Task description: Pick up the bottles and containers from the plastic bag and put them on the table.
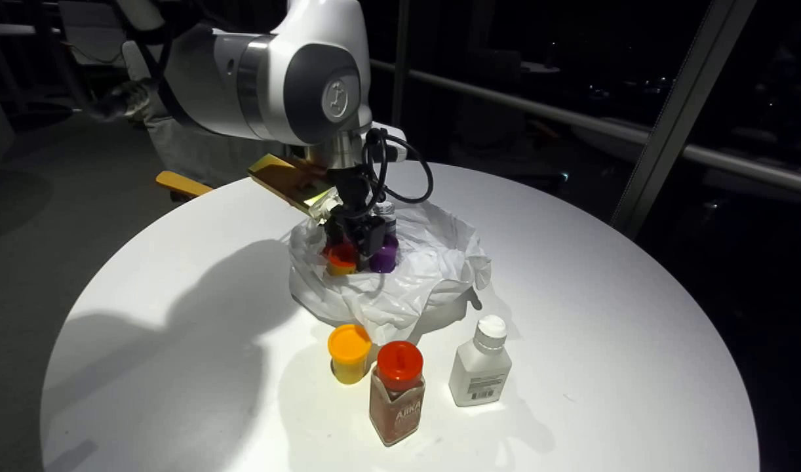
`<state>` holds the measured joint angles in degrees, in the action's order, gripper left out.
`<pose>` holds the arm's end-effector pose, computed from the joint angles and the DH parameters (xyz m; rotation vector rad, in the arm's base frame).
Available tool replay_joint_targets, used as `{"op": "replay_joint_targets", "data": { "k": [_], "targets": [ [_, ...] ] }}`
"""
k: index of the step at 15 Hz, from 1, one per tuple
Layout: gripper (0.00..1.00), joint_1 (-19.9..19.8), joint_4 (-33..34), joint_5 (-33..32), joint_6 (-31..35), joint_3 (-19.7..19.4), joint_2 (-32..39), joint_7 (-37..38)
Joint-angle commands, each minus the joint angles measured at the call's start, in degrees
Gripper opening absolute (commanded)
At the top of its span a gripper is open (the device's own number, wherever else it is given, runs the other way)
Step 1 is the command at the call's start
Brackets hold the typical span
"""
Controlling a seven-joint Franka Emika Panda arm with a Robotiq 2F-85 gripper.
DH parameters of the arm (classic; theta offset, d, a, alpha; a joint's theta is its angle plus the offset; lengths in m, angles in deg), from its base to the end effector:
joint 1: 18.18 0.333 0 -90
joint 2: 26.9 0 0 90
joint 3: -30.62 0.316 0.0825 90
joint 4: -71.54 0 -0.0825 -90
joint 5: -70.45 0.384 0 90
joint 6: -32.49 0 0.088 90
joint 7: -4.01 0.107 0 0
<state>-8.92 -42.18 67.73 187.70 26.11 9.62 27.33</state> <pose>0.6115 0.0533 0.1475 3.0660 -0.4077 0.1573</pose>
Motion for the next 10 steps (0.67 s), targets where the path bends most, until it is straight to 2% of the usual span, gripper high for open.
{"op": "replay_joint_targets", "data": {
  "k": [1,2,4,7,10],
  "targets": [
    [0.34,0.7,-0.7,1.4,-3.6,-0.9,-1.5,0.6],
    [0.29,0.8,-0.7,1.3,-3.5,-1.0,-1.8,0.8],
    [0.29,1.6,-1.2,0.7,-4.2,-1.3,-3.9,1.4],
    [0.29,6.0,-2.5,-2.7,-5.5,-4.0,-9.3,5.3],
    [0.29,12.4,-4.2,-11.0,-8.0,-8.0,-15.6,12.4]
  ]
}}
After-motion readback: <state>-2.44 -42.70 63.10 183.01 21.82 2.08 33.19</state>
